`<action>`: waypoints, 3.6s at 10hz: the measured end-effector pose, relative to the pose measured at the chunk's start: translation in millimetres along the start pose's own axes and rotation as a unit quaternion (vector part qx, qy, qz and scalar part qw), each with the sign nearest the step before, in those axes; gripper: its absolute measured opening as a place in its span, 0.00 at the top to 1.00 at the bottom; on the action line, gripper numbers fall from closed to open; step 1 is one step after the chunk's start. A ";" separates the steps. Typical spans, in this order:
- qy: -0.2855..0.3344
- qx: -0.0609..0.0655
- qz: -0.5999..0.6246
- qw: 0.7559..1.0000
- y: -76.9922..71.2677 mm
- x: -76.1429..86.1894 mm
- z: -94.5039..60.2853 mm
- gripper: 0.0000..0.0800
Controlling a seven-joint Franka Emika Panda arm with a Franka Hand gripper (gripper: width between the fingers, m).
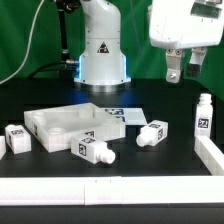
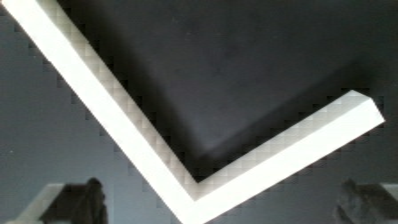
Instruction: Assemble one leg
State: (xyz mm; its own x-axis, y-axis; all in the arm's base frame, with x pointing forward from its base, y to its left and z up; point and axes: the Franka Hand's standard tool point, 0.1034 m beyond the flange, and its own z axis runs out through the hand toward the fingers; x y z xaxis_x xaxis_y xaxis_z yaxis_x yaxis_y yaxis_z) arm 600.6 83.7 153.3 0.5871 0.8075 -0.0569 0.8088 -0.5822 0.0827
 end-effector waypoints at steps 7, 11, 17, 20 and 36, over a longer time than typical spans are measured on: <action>0.001 0.002 0.004 1.000 1.7 -1.9 -0.3 0.19; -0.007 0.008 0.034 0.999 35.6 -46.4 10.7 0.19; -0.007 0.013 0.022 1.000 52.1 -71.6 28.4 0.19; 0.003 0.009 0.006 1.000 52.0 -95.2 73.3 0.19; 0.011 0.019 -0.022 1.000 41.8 -116.7 142.5 0.94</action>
Offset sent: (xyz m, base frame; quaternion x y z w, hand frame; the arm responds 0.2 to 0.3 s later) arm 0.0000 0.0000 0.0000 0.0000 0.0000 0.0000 1.0000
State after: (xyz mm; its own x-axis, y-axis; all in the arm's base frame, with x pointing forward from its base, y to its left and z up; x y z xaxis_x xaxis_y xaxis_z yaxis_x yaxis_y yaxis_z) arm 570.7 -48.3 21.6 0.5499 0.8343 -0.0387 0.8351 -0.5485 0.0422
